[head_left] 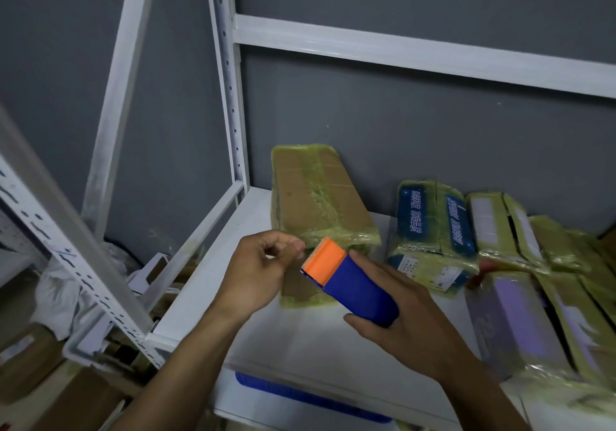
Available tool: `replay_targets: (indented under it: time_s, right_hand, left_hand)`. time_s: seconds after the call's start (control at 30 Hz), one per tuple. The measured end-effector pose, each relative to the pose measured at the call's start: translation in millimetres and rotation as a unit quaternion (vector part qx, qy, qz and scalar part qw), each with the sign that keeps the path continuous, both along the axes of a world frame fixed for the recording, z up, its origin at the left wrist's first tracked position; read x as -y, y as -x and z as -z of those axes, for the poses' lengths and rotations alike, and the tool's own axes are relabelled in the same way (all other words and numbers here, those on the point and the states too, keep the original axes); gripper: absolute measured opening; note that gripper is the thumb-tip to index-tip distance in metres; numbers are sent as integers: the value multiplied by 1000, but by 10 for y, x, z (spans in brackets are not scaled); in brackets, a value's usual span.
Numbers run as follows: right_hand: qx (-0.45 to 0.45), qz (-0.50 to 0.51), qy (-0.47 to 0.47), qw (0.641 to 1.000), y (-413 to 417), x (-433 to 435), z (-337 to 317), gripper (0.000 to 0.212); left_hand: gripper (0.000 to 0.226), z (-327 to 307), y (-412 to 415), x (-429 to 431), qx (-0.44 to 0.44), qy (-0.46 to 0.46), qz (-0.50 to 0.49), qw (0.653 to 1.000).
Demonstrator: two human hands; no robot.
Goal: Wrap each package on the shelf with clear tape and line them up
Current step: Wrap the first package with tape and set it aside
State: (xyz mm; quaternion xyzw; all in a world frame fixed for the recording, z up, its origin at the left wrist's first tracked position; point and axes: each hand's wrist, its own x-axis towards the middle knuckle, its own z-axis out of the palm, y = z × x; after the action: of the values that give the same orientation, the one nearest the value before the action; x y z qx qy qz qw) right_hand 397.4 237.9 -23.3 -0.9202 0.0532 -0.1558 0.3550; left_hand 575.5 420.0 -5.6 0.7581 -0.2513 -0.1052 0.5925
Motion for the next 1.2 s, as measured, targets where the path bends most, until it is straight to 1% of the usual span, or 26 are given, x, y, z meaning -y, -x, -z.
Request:
replay_targets:
  time_s: [0.13, 0.27, 0.43, 0.53, 0.73, 0.8, 0.87, 0.93, 1.03, 1.1, 1.13, 1.2]
  right_hand:
    - [24, 18, -1, 1000, 1, 5, -43, 91]
    - [46, 14, 7, 999, 0, 37, -90, 91]
    - [18, -3, -22, 1000, 39, 156, -99, 90]
    - [11, -2, -15, 1000, 40, 188, -169, 90]
    - [-18, -23, -8, 1000, -5, 203, -324, 85]
    - [-30, -28, -6, 999, -6, 204, -339, 84]
    - [-34, -19, 5, 999, -3, 223, -368, 84]
    - [-29, -9, 30, 999, -40, 245, -419, 85]
    - [-28, -13, 65, 997, -146, 181, -518, 84]
    - [-24, -3, 75, 997, -211, 116, -586, 81]
    - [-20, 0, 78, 997, -238, 92, -612, 76]
    - [-18, -4, 93, 996, -283, 69, -661, 59]
  left_hand:
    - [15, -31, -103, -65, 21, 6, -20, 1000]
    - [12, -16, -101, -84, 12, 8, -26, 1000]
    - [11, 10, -139, -173, 2, 28, -39, 999]
    - [11, 18, -176, -173, 4, 33, -44, 998]
    - [15, 113, -191, -200, -32, 57, -59, 996]
    - [14, 146, -240, -287, -44, 70, -82, 993]
    - [13, 143, -350, -388, -44, 68, -102, 991]
    - [16, 123, -438, -434, -38, 54, -89, 994]
    - [15, 164, -485, -401, -59, 89, -107, 988]
    - [10, 239, -497, -374, -93, 116, -128, 981]
    - [9, 287, -498, -364, -111, 122, -137, 977]
    - [17, 400, -487, -331, -135, 130, -157, 970]
